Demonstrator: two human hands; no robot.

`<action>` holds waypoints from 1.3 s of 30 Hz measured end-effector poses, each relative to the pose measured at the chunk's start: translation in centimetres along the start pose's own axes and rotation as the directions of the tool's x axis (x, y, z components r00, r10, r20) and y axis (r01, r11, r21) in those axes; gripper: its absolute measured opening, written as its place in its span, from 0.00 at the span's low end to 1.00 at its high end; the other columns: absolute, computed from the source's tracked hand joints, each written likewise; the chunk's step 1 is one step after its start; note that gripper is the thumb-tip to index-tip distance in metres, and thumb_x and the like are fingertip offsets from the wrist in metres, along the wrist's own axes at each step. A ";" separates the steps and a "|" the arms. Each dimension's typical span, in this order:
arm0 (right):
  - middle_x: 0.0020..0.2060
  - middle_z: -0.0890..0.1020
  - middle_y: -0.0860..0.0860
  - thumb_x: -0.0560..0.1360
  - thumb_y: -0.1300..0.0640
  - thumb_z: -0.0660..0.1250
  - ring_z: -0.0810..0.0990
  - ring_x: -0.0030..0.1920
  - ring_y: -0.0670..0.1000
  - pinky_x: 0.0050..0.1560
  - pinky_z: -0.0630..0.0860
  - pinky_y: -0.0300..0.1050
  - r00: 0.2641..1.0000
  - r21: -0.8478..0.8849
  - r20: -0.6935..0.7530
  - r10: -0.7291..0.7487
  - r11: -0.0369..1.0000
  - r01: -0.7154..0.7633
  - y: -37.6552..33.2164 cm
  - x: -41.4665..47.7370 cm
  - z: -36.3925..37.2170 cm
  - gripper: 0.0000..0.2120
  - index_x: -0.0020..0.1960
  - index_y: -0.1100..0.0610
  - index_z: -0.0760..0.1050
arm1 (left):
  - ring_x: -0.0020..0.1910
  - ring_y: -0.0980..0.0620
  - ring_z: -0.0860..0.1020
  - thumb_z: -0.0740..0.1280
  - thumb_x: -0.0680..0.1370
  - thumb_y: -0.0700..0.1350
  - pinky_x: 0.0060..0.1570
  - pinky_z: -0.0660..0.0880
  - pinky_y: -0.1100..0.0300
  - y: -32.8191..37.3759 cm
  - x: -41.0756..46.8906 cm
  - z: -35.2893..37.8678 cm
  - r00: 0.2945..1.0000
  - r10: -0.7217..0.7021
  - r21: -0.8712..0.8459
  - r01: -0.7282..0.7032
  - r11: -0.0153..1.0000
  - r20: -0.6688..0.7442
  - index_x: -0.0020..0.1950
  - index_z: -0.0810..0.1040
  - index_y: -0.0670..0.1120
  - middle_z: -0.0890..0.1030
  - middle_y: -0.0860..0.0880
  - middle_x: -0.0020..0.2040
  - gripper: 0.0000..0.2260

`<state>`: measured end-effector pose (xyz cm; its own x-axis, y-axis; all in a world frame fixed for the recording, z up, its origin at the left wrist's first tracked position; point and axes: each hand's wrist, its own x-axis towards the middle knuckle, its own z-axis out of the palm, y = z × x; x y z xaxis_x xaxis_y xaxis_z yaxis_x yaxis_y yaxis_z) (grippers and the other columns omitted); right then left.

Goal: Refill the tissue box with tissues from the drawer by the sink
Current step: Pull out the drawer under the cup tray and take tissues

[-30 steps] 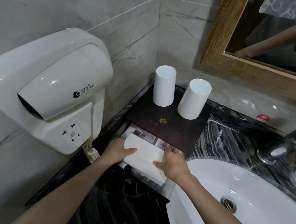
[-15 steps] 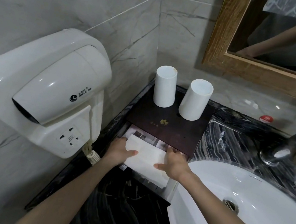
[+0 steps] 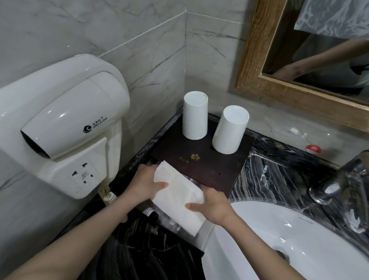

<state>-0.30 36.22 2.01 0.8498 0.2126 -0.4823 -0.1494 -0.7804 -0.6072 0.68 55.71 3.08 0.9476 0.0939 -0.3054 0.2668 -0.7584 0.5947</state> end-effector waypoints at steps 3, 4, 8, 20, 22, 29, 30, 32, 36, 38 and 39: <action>0.50 0.81 0.54 0.69 0.47 0.72 0.80 0.49 0.54 0.43 0.79 0.47 1.000 0.092 0.014 -0.009 0.996 0.008 -0.2 -0.9 -1.5 0.21 0.57 0.57 0.75 | 0.59 0.44 0.77 0.71 0.73 0.44 0.57 0.74 0.56 1.2 -0.4 -0.7 1.000 0.019 -0.015 -0.019 1.000 -0.008 0.62 0.77 0.43 0.81 0.44 0.59 0.18; 0.50 0.81 0.54 0.69 0.48 0.73 0.80 0.50 0.54 0.47 0.79 0.49 1.000 0.129 0.009 -0.015 0.992 0.014 -0.1 -1.2 -1.9 0.20 0.56 0.58 0.75 | 0.59 0.45 0.78 0.71 0.73 0.44 0.57 0.73 0.57 1.5 -0.5 -0.8 1.000 0.018 -0.024 -0.018 1.000 -0.006 0.63 0.76 0.43 0.81 0.45 0.59 0.19; 0.50 0.83 0.53 0.67 0.49 0.75 0.81 0.52 0.53 0.55 0.77 0.51 0.998 0.234 -0.012 -0.055 0.971 0.056 0.6 -2.7 -3.5 0.18 0.53 0.58 0.78 | 0.58 0.47 0.79 0.71 0.73 0.45 0.56 0.74 0.58 3.1 -1.2 -1.3 0.998 0.057 -0.081 -0.057 0.995 -0.007 0.64 0.76 0.46 0.82 0.47 0.58 0.20; 0.45 0.84 0.53 0.68 0.53 0.75 0.82 0.45 0.52 0.47 0.76 0.44 0.995 0.457 -0.100 -0.017 0.887 0.061 4.6 -8.2 -7.3 0.09 0.45 0.55 0.79 | 0.53 0.50 0.81 0.71 0.64 0.53 0.57 0.77 0.51 9.0 -2.6 -0.4 0.952 0.276 -0.251 -0.238 0.938 0.129 0.60 0.79 0.50 0.84 0.51 0.53 0.24; 0.47 0.84 0.55 0.67 0.53 0.75 0.82 0.46 0.53 0.47 0.77 0.46 0.993 0.509 -0.120 -0.004 0.858 0.065 5.6 -9.1 -7.8 0.15 0.50 0.59 0.78 | 0.51 0.51 0.82 0.72 0.67 0.50 0.50 0.79 0.53 10.1 -2.8 0.2 0.941 0.302 -0.297 -0.249 0.922 0.150 0.59 0.79 0.50 0.84 0.51 0.52 0.20; 0.41 0.82 0.48 0.70 0.57 0.74 0.80 0.39 0.47 0.35 0.73 0.34 0.982 0.604 -0.186 0.034 0.792 0.087 8.6 -12.5 -9.4 0.10 0.48 0.56 0.77 | 0.51 0.49 0.81 0.72 0.73 0.38 0.46 0.79 0.62 13.5 -3.3 2.8 0.902 0.361 -0.465 -0.221 0.857 0.237 0.61 0.78 0.42 0.83 0.46 0.53 0.16; 0.41 0.82 0.48 0.70 0.57 0.73 0.80 0.39 0.46 0.35 0.73 0.34 0.980 0.613 -0.197 0.040 0.785 0.091 9.0 -13.0 -9.6 0.09 0.48 0.56 0.77 | 0.50 0.50 0.81 0.72 0.73 0.38 0.44 0.79 0.65 14.0 -3.3 3.1 0.902 0.355 -0.488 -0.202 0.849 0.245 0.61 0.78 0.43 0.83 0.46 0.53 0.17; 0.43 0.83 0.50 0.70 0.57 0.74 0.80 0.41 0.48 0.39 0.73 0.37 0.973 0.621 -0.225 0.050 0.777 0.104 9.7 -14.0 -9.9 0.11 0.50 0.57 0.78 | 0.49 0.51 0.81 0.73 0.72 0.38 0.44 0.78 0.65 14.9 -3.4 3.7 0.896 0.351 -0.521 -0.169 0.837 0.273 0.61 0.78 0.43 0.83 0.46 0.54 0.18; 0.44 0.83 0.50 0.70 0.56 0.74 0.80 0.42 0.48 0.42 0.73 0.41 0.963 0.652 -0.254 0.094 0.752 0.099 11.4 -15.8 -10.2 0.14 0.53 0.59 0.77 | 0.44 0.54 0.84 0.73 0.71 0.40 0.37 0.78 0.67 16.5 -3.4 4.9 0.867 0.325 -0.565 -0.061 0.823 0.379 0.58 0.80 0.44 0.85 0.46 0.52 0.15; 0.44 0.82 0.48 0.70 0.55 0.74 0.80 0.42 0.47 0.42 0.73 0.37 0.957 0.668 -0.269 0.107 0.736 0.105 12.3 -16.7 -10.3 0.14 0.53 0.58 0.77 | 0.44 0.53 0.84 0.72 0.72 0.41 0.38 0.79 0.66 17.3 -3.7 5.6 0.835 0.340 -0.567 -0.042 0.823 0.432 0.55 0.81 0.43 0.85 0.44 0.51 0.12; 0.44 0.82 0.48 0.70 0.55 0.74 0.80 0.43 0.46 0.42 0.73 0.36 0.954 0.676 -0.277 0.115 0.729 0.108 12.7 -17.2 -10.3 0.14 0.53 0.57 0.77 | 0.45 0.52 0.84 0.72 0.72 0.41 0.39 0.79 0.65 17.6 -3.8 6.0 0.819 0.353 -0.569 -0.040 0.821 0.452 0.55 0.81 0.43 0.85 0.44 0.51 0.12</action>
<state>-11.57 16.56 9.09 0.9335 -0.0495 -0.3551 -0.3585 -0.1489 -0.9216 0.70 38.10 10.28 0.7910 -0.4826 -0.3760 0.2809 -0.2595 0.9240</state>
